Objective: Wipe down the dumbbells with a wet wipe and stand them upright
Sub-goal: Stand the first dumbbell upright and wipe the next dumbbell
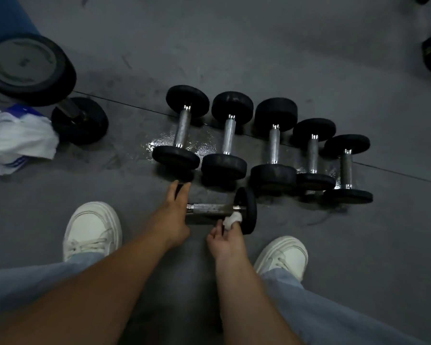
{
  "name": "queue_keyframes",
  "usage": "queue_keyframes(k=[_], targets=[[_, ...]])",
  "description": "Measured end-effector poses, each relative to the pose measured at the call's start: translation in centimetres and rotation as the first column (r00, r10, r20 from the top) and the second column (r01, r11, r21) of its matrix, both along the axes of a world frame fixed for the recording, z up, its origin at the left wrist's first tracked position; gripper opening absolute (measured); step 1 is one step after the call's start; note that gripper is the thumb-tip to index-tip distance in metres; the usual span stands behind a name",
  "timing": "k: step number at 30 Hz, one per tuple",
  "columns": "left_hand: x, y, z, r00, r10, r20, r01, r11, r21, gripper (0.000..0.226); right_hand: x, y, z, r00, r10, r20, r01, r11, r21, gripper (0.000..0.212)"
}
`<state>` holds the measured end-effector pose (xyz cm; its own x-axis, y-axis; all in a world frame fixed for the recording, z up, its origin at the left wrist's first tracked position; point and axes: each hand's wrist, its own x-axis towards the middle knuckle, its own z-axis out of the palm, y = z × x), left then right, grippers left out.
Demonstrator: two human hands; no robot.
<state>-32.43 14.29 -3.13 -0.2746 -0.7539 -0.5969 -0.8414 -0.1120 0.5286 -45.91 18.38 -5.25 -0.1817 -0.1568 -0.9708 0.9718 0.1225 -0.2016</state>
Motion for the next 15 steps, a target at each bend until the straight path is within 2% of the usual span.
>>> queue_keyframes(k=[4,8,10,12,15], targets=[[0.0,-0.1,0.1,1.0,-0.008,0.015,0.008,1.0,0.007,0.104,0.0,1.0,-1.3,0.995,-0.038,0.091,0.051,0.989,-0.136,0.005],[0.2,0.1,-0.6,1.0,-0.017,-0.003,0.017,1.0,-0.006,0.105,-0.4,0.5,-1.1,0.992,-0.002,0.13,0.031,0.975,-0.22,0.012],[0.2,0.1,-0.7,1.0,-0.017,-0.011,0.017,1.0,0.001,0.106,-0.8,-0.8,-0.8,0.99,0.024,0.141,0.006,0.977,-0.213,0.019],[0.2,-0.1,-0.6,1.0,-0.021,-0.017,0.021,1.0,-0.001,0.106,-0.8,-2.2,-0.4,0.991,-0.036,0.125,0.06,0.98,-0.189,0.03],[0.2,0.2,-0.3,0.999,-0.024,-0.028,0.024,1.0,-0.007,0.109,-0.1,-2.7,-0.5,0.989,-0.145,0.031,0.145,0.989,-0.024,0.047]])
